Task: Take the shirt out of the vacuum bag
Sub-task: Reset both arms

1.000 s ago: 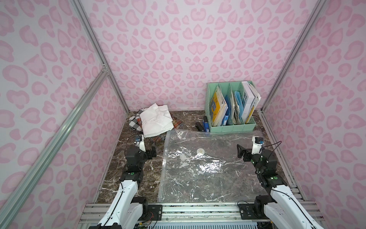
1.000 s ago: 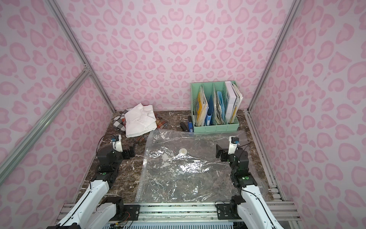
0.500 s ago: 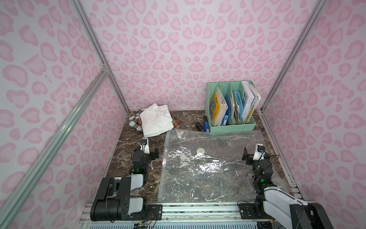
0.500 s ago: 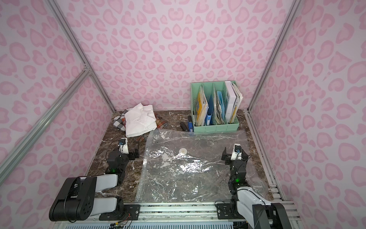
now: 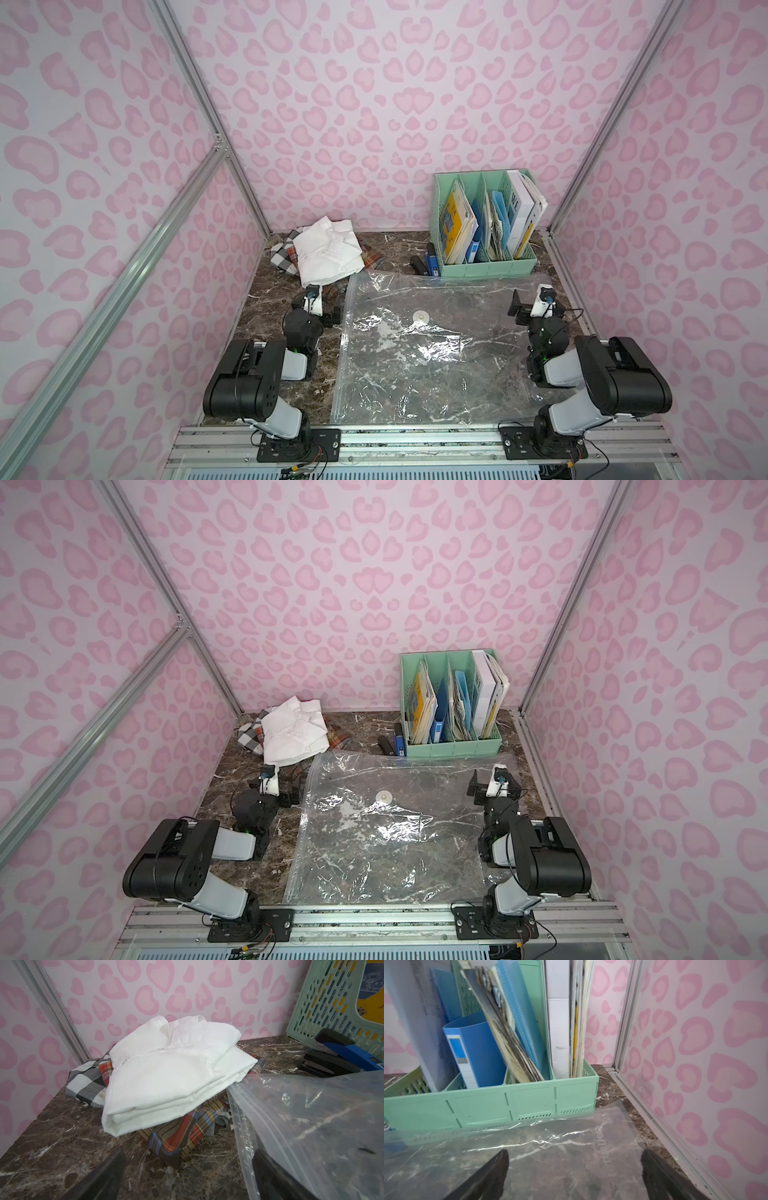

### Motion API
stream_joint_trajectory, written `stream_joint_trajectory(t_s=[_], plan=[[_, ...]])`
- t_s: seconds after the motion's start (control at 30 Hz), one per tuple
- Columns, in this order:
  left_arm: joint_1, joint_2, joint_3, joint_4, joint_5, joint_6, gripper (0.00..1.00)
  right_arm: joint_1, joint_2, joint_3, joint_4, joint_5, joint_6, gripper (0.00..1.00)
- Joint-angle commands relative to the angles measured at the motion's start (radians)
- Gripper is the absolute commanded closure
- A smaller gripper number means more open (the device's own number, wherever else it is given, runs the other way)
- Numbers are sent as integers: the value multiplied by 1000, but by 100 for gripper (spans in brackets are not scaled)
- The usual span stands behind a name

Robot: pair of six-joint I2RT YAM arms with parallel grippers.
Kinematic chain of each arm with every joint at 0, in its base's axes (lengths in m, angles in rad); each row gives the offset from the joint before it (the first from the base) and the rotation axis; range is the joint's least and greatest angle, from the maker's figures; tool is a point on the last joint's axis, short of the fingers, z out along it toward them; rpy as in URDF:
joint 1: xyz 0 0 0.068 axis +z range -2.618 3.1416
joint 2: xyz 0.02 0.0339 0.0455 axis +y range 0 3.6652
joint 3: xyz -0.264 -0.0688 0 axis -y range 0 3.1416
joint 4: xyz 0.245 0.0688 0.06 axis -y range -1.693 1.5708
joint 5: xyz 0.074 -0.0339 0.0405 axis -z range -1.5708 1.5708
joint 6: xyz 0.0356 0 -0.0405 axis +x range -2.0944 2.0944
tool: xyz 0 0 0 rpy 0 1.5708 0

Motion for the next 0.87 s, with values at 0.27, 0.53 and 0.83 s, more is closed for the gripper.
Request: stream_joint_trajectory(t_s=[0.27,0.53,0.83], plan=[[1,-4,0,31,5,5,3,10,14,5,23,-6,-1,0],[1,-4,-2,33,3,5,3,10,13,6,23,-3,-1,0],[1,-4,-2,32,4,5,3,9,15,3,29,-6,0,0]])
